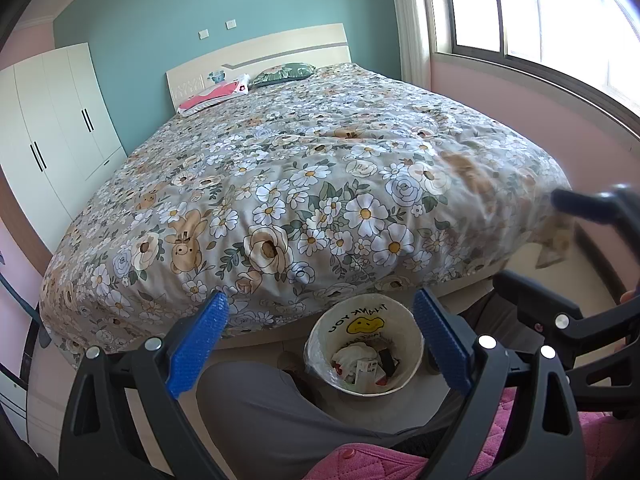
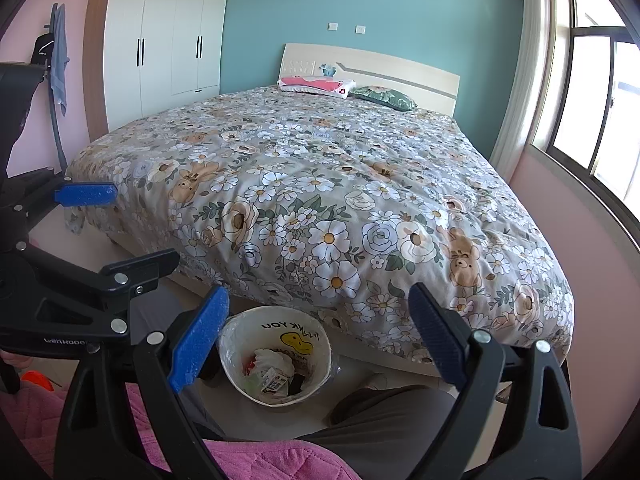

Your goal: Collect trash

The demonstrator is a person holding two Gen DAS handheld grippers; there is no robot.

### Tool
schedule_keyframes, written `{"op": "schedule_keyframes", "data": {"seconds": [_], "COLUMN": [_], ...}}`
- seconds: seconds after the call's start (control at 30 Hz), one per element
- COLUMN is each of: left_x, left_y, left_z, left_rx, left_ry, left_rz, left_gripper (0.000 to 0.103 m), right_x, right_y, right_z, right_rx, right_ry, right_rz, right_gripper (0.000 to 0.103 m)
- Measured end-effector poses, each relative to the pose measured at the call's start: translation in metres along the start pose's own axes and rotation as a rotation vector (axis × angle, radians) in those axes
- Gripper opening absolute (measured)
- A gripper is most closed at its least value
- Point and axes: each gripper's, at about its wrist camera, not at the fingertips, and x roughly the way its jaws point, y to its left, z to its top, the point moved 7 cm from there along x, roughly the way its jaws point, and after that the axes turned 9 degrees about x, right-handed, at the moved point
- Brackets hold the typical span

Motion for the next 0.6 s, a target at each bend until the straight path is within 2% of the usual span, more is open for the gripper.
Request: {"op": "schedule_keyframes", "data": {"seconds": [0.6], "left_x": [0.0059], "left_y": [-0.0001], "left_z": [-0.0036], "left_rx": [0.004], "left_ry": [0.011], "left_rz": [-0.025], "left_gripper": [0.095], "right_x": [0.0013], "right_y": [0.001], "right_z": [-0.003], "right_rx": [-0.002], "right_ry": [0.006], "right_rz": [-0.01], "right_gripper": [0.09]}}
